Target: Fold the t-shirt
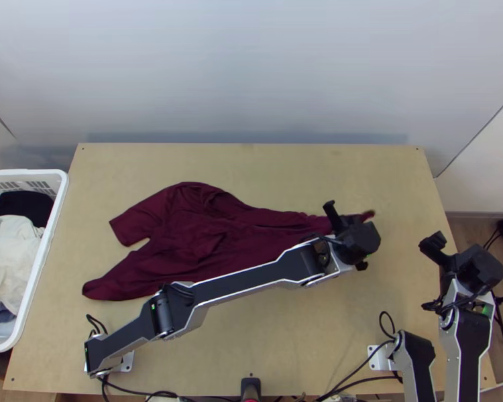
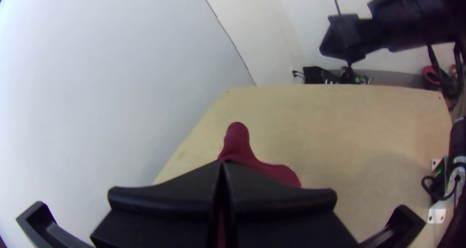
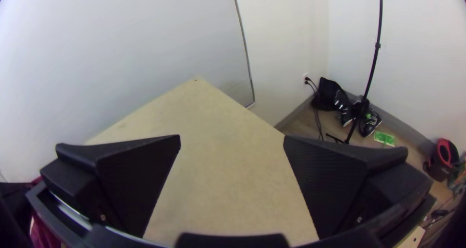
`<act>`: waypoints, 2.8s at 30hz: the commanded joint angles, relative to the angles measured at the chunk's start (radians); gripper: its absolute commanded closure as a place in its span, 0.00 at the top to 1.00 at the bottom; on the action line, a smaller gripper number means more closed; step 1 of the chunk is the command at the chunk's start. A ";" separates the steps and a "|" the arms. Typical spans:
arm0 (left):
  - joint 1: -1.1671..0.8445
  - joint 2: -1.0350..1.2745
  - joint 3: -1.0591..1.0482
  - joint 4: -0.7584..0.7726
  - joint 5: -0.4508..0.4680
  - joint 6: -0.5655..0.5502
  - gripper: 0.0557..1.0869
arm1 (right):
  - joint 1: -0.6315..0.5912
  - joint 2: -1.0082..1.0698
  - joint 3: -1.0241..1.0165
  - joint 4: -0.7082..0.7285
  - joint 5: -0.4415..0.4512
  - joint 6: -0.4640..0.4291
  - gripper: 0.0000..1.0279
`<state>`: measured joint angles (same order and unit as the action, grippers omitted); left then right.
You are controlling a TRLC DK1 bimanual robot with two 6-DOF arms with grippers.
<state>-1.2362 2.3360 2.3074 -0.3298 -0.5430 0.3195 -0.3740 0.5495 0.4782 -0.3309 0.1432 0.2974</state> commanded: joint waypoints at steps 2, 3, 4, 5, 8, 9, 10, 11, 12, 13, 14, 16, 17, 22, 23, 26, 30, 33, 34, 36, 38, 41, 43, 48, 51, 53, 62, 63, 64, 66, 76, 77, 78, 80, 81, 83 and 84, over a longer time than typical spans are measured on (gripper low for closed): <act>0.064 -0.017 -0.069 -0.026 -0.009 -0.076 0.03 | -0.017 0.018 -0.023 0.029 -0.001 0.025 0.96; 0.083 -0.009 -0.091 -0.068 -0.011 -0.083 0.03 | -0.016 0.021 -0.023 0.032 -0.001 0.025 0.96; 0.096 0.002 -0.108 -0.123 -0.009 -0.088 0.03 | -0.013 0.026 -0.023 0.035 -0.001 0.025 0.96; 0.109 0.016 -0.114 -0.186 -0.009 -0.102 0.09 | -0.008 0.030 -0.023 0.038 -0.001 0.023 0.96; 0.127 0.075 -0.114 -0.387 -0.008 -0.158 1.00 | 0.027 0.040 -0.023 0.052 -0.001 0.023 0.96; 0.132 0.088 -0.115 -0.434 -0.008 -0.181 0.96 | 0.044 0.040 -0.026 0.056 -0.001 0.022 0.96; 0.135 0.091 -0.115 -0.469 -0.005 -0.203 0.96 | 0.061 0.040 -0.027 0.059 -0.001 0.019 0.96; 0.135 0.091 -0.115 -0.483 -0.002 -0.221 0.96 | 0.080 0.041 -0.029 0.062 -0.001 0.017 0.96; 0.138 0.086 -0.115 -0.497 0.005 -0.244 0.96 | 0.101 0.044 -0.029 0.062 -0.001 0.016 0.96; 0.139 0.079 -0.115 -0.511 0.009 -0.267 0.96 | 0.121 0.052 -0.029 0.062 -0.001 0.013 0.96; 0.141 0.066 -0.115 -0.522 0.014 -0.283 0.96 | 0.136 0.058 -0.029 0.062 -0.001 0.008 0.96; 0.142 0.034 -0.115 -0.551 0.023 -0.296 0.96 | 0.179 0.070 -0.029 0.058 -0.001 -0.014 0.96; 0.149 0.013 -0.115 -0.569 0.031 -0.312 0.96 | 0.201 0.076 -0.029 0.055 -0.002 -0.026 0.96; 0.210 -0.147 -0.171 -0.630 0.106 -0.395 0.96 | 0.234 0.119 -0.026 0.039 -0.086 -0.078 0.96; 0.228 -0.196 -0.203 -0.632 0.146 -0.418 0.96 | 0.238 0.127 -0.021 0.030 -0.105 -0.090 0.96; 0.282 -0.339 -0.309 -0.615 0.196 -0.479 0.96 | 0.293 0.161 -0.006 -0.007 -0.152 -0.099 0.96; 0.369 -0.497 -0.444 -0.615 0.385 -0.500 0.95 | 0.389 0.234 0.028 -0.060 -0.189 -0.099 0.96; 0.417 -0.590 -0.539 -0.615 0.408 -0.494 0.95 | 0.446 0.274 0.062 -0.086 -0.234 -0.099 0.96; 0.437 -0.626 -0.575 -0.609 0.416 -0.494 0.95 | 0.461 0.290 0.074 -0.097 -0.257 -0.098 0.96; 0.462 -0.687 -0.645 -0.598 0.419 -0.490 0.95 | 0.500 0.326 0.099 -0.122 -0.283 -0.098 0.96; 0.483 -0.747 -0.710 -0.588 0.420 -0.484 0.95 | 0.532 0.371 0.129 -0.142 -0.300 -0.098 0.96; 0.524 -0.817 -0.789 -0.577 0.420 -0.485 0.95 | 0.541 0.426 0.171 -0.157 -0.347 -0.099 0.95; 0.547 -0.865 -0.838 -0.569 0.419 -0.482 0.95 | 0.560 0.460 0.184 -0.149 -0.353 -0.099 0.93; 0.592 -0.975 -0.933 -0.555 0.420 -0.485 0.95 | 0.626 0.590 0.238 -0.131 -0.364 -0.106 0.93; 0.616 -1.026 -0.988 -0.551 0.419 -0.482 0.95 | 0.673 0.678 0.306 -0.128 -0.367 -0.103 0.93; 0.633 -1.057 -1.023 -0.549 0.420 -0.481 0.95 | 0.690 0.739 0.361 -0.128 -0.370 -0.101 0.93; 0.695 -1.172 -1.131 -0.549 0.419 -0.474 0.95 | 0.725 0.938 0.527 -0.120 -0.369 -0.107 0.93; 0.696 -1.185 -1.142 -0.549 0.419 -0.474 0.95 | 0.733 0.960 0.536 -0.111 -0.369 -0.107 0.93; 0.705 -1.193 -1.152 -0.549 0.419 -0.474 0.95 | 0.738 0.980 0.542 -0.103 -0.369 -0.107 0.93; 0.719 -1.210 -1.169 -0.549 0.419 -0.476 0.95 | 0.745 1.020 0.557 -0.102 -0.369 -0.112 0.93; 0.767 -1.276 -1.217 -0.549 0.419 -0.458 0.95 | 0.754 1.167 0.579 -0.099 -0.297 -0.169 0.93; 0.767 -1.279 -1.218 -0.549 0.419 -0.458 0.95 | 0.756 1.169 0.577 -0.099 -0.286 -0.178 0.89; 0.767 -1.282 -1.220 -0.549 0.419 -0.458 0.95 | 0.759 1.169 0.576 -0.099 -0.274 -0.182 0.83; 0.770 -1.287 -1.221 -0.549 0.419 -0.458 0.95 | 0.777 1.169 0.576 -0.099 -0.220 -0.213 0.59; 0.774 -1.288 -1.221 -0.549 0.419 -0.458 0.95 | 0.788 1.169 0.576 -0.099 -0.186 -0.234 0.37; 0.776 -1.288 -1.223 -0.549 0.419 -0.456 0.95 | 0.799 1.167 0.586 -0.099 -0.166 -0.271 0.02; 0.776 -1.290 -1.223 -0.549 0.419 -0.454 0.95 | 0.799 1.158 0.586 -0.099 -0.165 -0.273 0.03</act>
<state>-0.4725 1.0641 1.0962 -0.8795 -0.1238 -0.1383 0.3973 1.6943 1.0519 -0.4297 -0.1017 0.0937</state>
